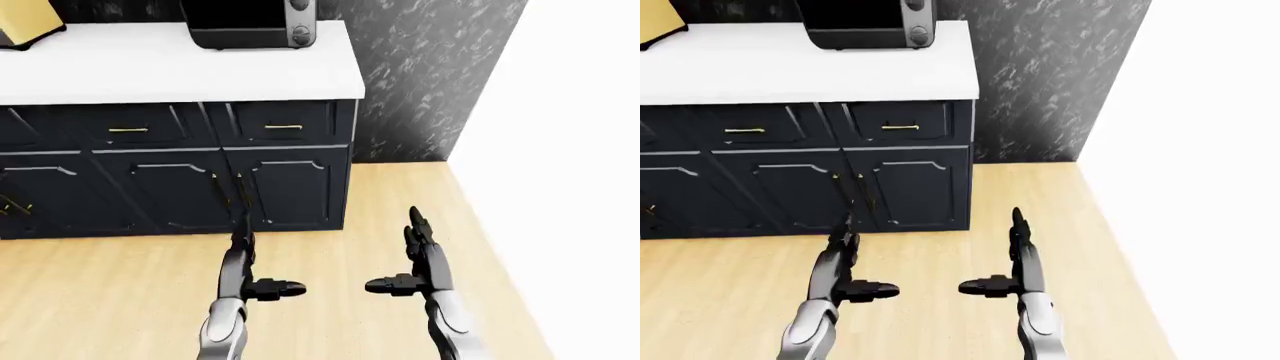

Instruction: Open the toaster oven door.

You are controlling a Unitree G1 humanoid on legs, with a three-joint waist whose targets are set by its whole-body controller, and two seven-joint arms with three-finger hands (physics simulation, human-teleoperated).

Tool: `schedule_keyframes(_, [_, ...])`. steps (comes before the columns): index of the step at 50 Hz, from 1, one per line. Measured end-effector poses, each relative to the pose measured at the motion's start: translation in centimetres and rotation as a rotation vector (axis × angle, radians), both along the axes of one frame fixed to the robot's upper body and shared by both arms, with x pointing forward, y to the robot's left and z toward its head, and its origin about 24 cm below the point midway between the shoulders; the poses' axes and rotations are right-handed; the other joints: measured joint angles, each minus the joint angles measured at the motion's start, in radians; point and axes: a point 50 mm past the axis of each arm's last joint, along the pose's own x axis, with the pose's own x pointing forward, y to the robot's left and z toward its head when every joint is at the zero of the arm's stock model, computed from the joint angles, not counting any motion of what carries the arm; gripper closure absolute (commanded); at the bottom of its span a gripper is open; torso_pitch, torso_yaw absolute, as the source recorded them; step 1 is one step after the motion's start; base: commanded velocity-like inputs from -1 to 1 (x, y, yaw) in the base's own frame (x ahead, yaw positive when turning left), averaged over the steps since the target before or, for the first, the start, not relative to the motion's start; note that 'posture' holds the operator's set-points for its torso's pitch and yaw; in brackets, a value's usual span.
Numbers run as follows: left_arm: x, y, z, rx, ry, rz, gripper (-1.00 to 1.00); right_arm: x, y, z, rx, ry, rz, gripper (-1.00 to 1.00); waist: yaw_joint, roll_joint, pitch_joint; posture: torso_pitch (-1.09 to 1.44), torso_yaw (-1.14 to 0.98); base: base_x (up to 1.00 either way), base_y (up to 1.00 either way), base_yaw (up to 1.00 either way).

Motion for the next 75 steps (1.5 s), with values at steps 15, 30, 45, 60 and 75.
schedule_keyframes(15, [0.2,-0.4,1.8,0.008,-0.077,-0.023,-1.0,0.6,-0.1,2.8,-0.001,-0.11,-0.013,-1.0,0.007,-0.005,-0.059,0.0,0.0,0.0,0.0,0.0])
schedule_keyframes(30, [1.6,0.5,11.3,0.069,-0.265,-0.012,-1.0,2.2,-0.1,12.8,-0.002,-0.31,-0.038,-1.0,0.01,-0.005,-0.078,0.0,0.0,0.0,0.0,0.0])
schedule_keyframes(45, [0.8,1.2,17.5,0.078,-0.361,0.008,-1.0,0.8,0.7,18.9,0.009,-0.414,0.003,-1.0,0.011,-0.013,-0.032,0.0,0.0,0.12,0.0,0.0])
schedule_keyframes(60, [0.1,1.9,18.1,0.068,-0.36,0.046,-1.0,0.6,0.9,18.4,0.018,-0.385,0.015,-1.0,0.012,0.059,-0.026,0.0,0.0,0.25,0.0,0.0])
schedule_keyframes(75, [0.0,1.2,18.5,0.051,-0.35,0.002,-1.0,0.3,0.3,18.5,0.027,-0.385,-0.013,-1.0,-0.003,-0.037,-0.031,0.0,0.0,0.26,0.0,0.0])
